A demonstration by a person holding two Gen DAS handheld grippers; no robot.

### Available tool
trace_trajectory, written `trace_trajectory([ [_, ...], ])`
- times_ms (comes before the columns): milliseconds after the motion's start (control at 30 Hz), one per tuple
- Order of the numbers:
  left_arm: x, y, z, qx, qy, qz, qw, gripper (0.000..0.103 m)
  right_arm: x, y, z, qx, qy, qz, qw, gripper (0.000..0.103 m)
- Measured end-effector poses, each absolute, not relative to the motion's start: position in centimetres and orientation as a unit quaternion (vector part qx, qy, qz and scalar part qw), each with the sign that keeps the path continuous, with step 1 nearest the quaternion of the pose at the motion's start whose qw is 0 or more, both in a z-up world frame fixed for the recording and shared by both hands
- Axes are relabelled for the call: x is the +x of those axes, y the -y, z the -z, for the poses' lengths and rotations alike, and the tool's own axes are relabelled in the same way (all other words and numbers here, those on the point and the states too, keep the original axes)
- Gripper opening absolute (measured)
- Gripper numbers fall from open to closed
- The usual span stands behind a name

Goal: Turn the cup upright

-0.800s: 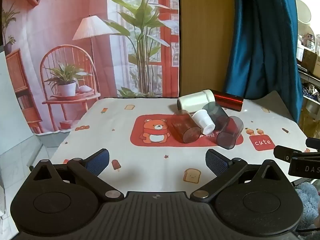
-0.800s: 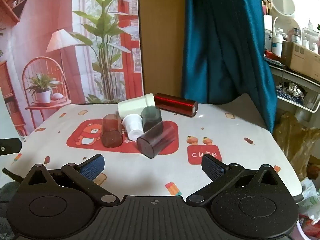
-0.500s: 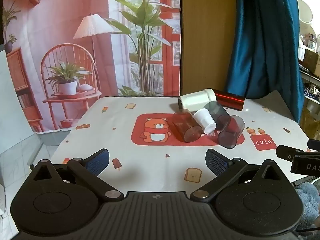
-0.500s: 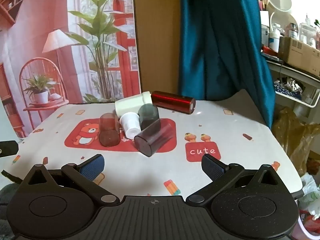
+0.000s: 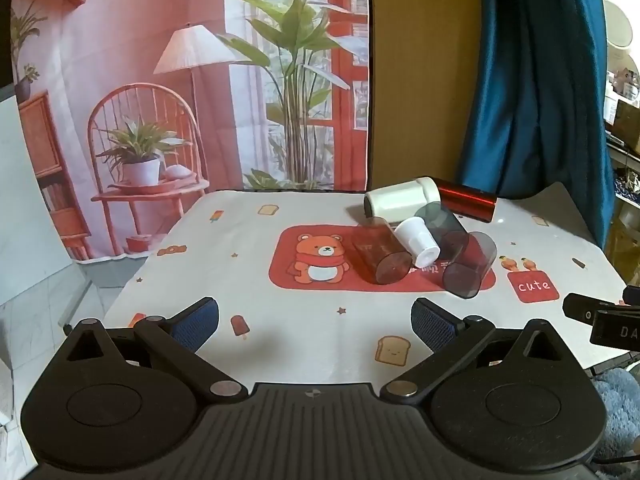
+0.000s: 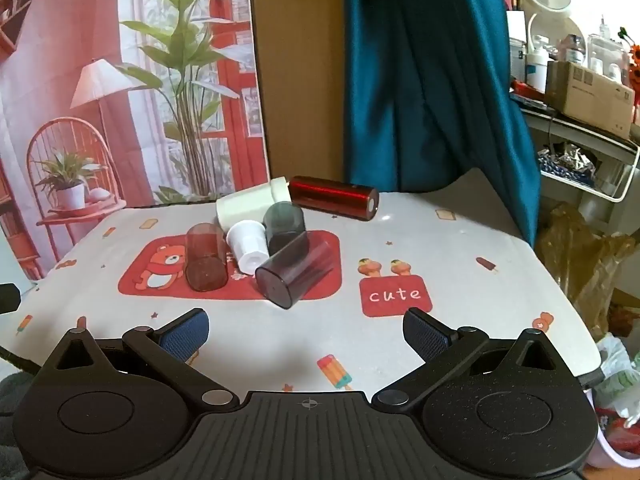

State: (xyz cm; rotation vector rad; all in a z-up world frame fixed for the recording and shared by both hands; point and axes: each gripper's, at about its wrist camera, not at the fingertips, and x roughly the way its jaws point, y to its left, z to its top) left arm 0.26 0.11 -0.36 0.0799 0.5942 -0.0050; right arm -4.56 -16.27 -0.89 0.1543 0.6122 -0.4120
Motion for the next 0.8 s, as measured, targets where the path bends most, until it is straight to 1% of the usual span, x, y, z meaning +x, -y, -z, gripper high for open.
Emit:
trace_trajectory([
  [800, 0.52, -0.11, 0.56, 0.033, -0.3, -0.001, 0.953, 0.103, -4.45, 16.75, 1.3, 0.086, -0.307, 0.203, 0.926, 0.103],
])
